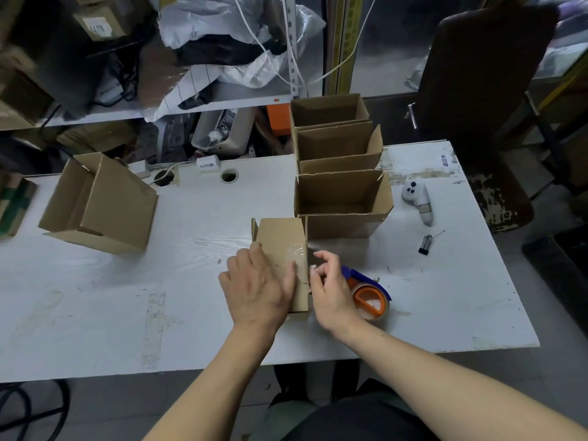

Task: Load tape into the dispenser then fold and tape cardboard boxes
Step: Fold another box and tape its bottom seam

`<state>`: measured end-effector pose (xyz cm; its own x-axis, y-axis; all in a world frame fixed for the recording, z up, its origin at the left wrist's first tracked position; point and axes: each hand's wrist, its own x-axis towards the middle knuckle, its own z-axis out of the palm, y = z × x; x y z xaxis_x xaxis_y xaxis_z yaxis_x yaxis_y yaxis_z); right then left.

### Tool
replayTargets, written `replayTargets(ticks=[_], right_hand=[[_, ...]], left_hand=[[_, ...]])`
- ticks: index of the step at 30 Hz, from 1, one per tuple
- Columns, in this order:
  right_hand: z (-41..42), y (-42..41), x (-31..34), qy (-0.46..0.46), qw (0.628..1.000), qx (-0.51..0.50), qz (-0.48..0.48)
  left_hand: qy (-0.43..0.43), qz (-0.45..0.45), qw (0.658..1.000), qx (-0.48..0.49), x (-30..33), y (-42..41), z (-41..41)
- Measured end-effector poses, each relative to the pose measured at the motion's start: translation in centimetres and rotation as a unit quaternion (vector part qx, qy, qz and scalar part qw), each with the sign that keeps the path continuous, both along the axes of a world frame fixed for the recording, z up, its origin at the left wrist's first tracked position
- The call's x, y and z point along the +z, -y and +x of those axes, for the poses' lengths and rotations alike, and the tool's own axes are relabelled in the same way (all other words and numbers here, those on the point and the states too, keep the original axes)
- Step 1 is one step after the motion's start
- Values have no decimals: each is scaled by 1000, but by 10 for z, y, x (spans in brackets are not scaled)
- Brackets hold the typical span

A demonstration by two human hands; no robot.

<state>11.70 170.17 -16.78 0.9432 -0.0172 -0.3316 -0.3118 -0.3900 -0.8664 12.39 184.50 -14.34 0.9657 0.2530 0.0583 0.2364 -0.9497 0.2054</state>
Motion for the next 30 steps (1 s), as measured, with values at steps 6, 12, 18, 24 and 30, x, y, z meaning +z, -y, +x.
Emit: replayTargets(ticks=[6, 12, 18, 24, 30], right_hand=[[-10, 14, -6, -22, 998, -22, -59], [-28, 4, 9, 34, 989, 130, -68], [-25, 1, 9, 12, 977, 168, -130], [-21, 4, 31, 40, 893, 232, -383], [-4, 14, 19, -4, 962, 220, -164]], left_hand=[[-26, -205, 978, 21, 2, -2, -4], [-90, -235, 967, 27, 7, 4, 0], [-76, -258, 963, 17, 1, -4, 3], [-109, -208, 971, 48, 4, 4, 5], [-98, -251, 962, 38, 4, -2, 8]])
